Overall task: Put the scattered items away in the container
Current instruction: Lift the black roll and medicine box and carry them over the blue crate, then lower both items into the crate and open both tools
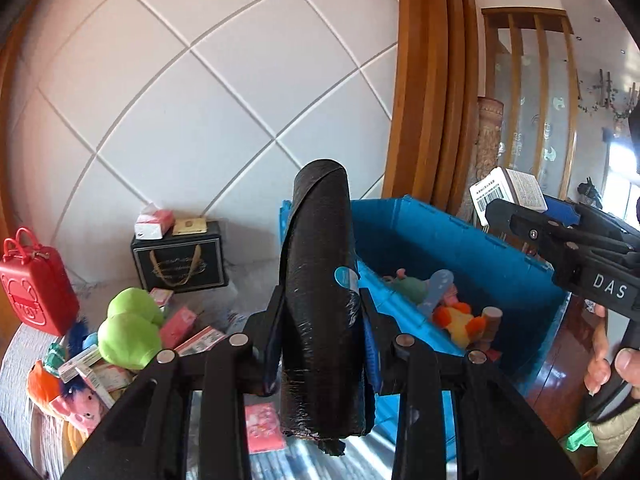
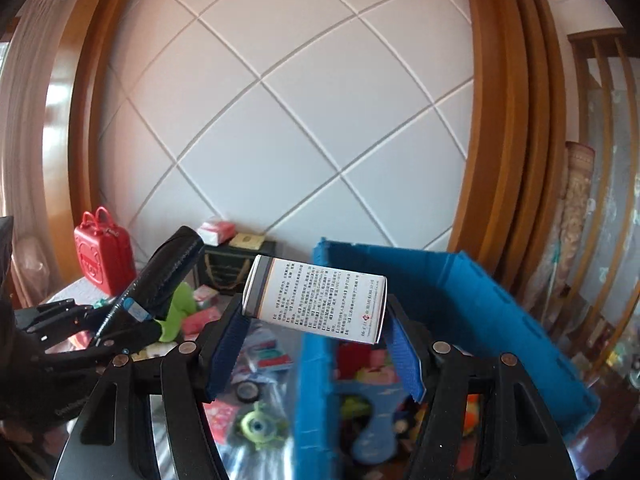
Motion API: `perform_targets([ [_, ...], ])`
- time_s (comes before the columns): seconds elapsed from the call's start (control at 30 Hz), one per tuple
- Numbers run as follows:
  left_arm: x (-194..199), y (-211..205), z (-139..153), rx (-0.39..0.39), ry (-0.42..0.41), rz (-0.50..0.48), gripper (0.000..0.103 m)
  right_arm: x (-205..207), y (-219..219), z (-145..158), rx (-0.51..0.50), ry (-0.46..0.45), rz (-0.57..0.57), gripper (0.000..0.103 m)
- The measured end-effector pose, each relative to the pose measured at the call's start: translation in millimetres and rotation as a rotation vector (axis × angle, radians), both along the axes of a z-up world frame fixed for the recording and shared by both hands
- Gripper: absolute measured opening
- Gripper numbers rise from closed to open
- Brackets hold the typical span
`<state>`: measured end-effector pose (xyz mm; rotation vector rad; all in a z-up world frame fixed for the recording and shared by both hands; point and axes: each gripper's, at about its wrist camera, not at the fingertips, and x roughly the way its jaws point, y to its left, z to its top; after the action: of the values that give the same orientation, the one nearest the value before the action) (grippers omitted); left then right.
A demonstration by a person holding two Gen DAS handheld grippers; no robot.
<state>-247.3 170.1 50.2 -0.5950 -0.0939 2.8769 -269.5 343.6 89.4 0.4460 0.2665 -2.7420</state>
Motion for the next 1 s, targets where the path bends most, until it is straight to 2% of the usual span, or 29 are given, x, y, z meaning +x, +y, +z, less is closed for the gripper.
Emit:
perform_targets([
  [0.1,-19,58,24,0.016,-0.012,0.001,0.033,-19,63,13,0.018,0.020,0.007,0.066],
  [0.23,-59,129,51,0.067,-0.113,-0.047,0.033,-58,135,18,0.042,-0.037,0.025,0.066],
  [0.33,-90,176,50,0.014,-0.191,-0.013,0.033,-90,168,12,0.077,-0.097,0.046,0.066],
  [0.43,-123,211,25,-0.055,-0.326,-0.006,0.033,-122,183,-6,0.111,-0.190,0.066,0.066],
  [0.6,-168,243,-46,-0.178,-0.572,0.032,0.033,-168,191,-53,0.191,-0.362,0.059,0.066],
  [0.7,-185,249,-81,-0.190,-0.680,0.051,0.033,-191,191,-84,0.230,-0.500,0.084,0.066],
  [0.87,-197,254,-110,-0.163,-0.792,0.041,0.033,-218,191,-127,0.284,-0.633,0.082,0.066],
  [1.0,-200,256,-118,-0.166,-0.835,0.043,0.033,-224,189,-142,0.282,-0.711,0.116,0.066],
])
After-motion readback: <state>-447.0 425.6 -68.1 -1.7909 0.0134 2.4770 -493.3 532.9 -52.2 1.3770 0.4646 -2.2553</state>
